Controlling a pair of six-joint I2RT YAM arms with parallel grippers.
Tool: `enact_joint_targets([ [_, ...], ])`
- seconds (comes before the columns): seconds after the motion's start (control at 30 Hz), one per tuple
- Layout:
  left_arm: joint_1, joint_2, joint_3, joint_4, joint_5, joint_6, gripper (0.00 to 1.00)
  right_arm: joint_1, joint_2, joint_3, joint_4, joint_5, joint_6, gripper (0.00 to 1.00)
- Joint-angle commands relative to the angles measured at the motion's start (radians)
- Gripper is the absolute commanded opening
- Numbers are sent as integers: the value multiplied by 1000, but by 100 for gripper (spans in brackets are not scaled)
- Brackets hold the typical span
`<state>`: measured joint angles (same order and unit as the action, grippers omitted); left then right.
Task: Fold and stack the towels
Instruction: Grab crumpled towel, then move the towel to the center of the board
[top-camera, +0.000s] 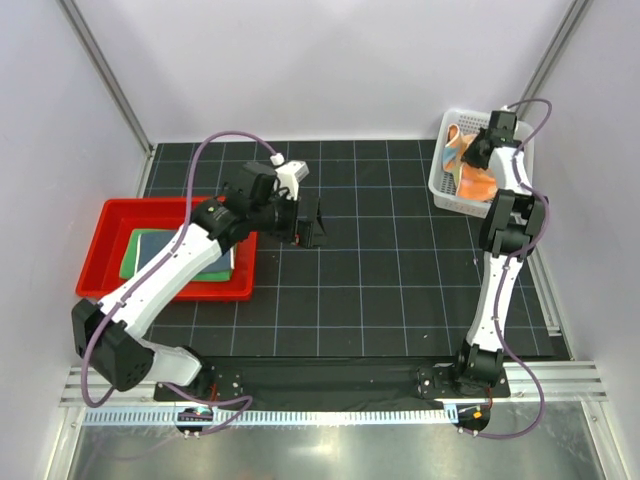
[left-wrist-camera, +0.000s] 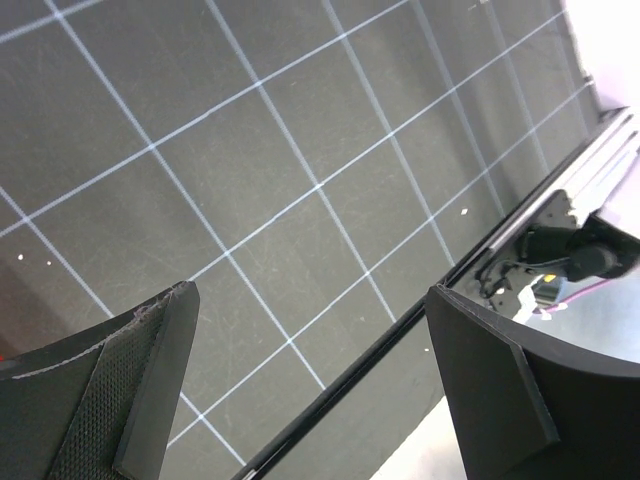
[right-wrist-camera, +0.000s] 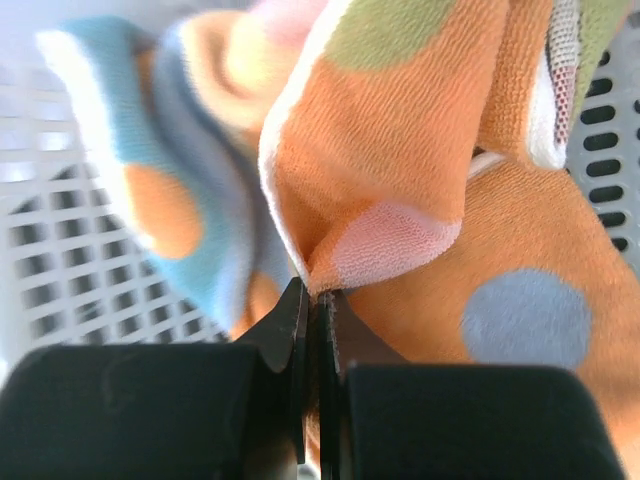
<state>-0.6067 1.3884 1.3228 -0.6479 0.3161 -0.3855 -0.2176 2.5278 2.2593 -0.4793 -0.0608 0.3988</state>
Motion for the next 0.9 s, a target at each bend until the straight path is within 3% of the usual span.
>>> enact_joint_targets([
  [0.0,2,-83,6,37,60,-15,100,0,-257,34,41,-59,34,1],
  [0.17,2,-195,-8,94,43,-50,100,7,-527,-116,64,-114,77,1],
  [0.3,2,-246,-22,102,-7,-50,100,15,-702,-152,-37,-178,71,1],
  [0.4,2,-264,-10,102,-47,-50,99,43,-833,-179,-109,-332,37,1],
  [0.53,2,-255,27,53,-138,-65,98,144,-1010,-279,-237,-424,35,1],
  [0.63,2,-267,15,27,-166,-70,99,271,-1182,-499,-228,-390,110,1],
  [0.73,2,-279,-22,-1,-166,-46,99,414,-1385,-876,-89,-306,281,1],
  [0.77,2,-281,-30,-19,-160,-41,100,447,-1438,-1090,-32,-294,317,1],
  [0.87,2,-279,-46,-82,-134,-46,100,563,-1528,-1394,93,-245,365,6],
])
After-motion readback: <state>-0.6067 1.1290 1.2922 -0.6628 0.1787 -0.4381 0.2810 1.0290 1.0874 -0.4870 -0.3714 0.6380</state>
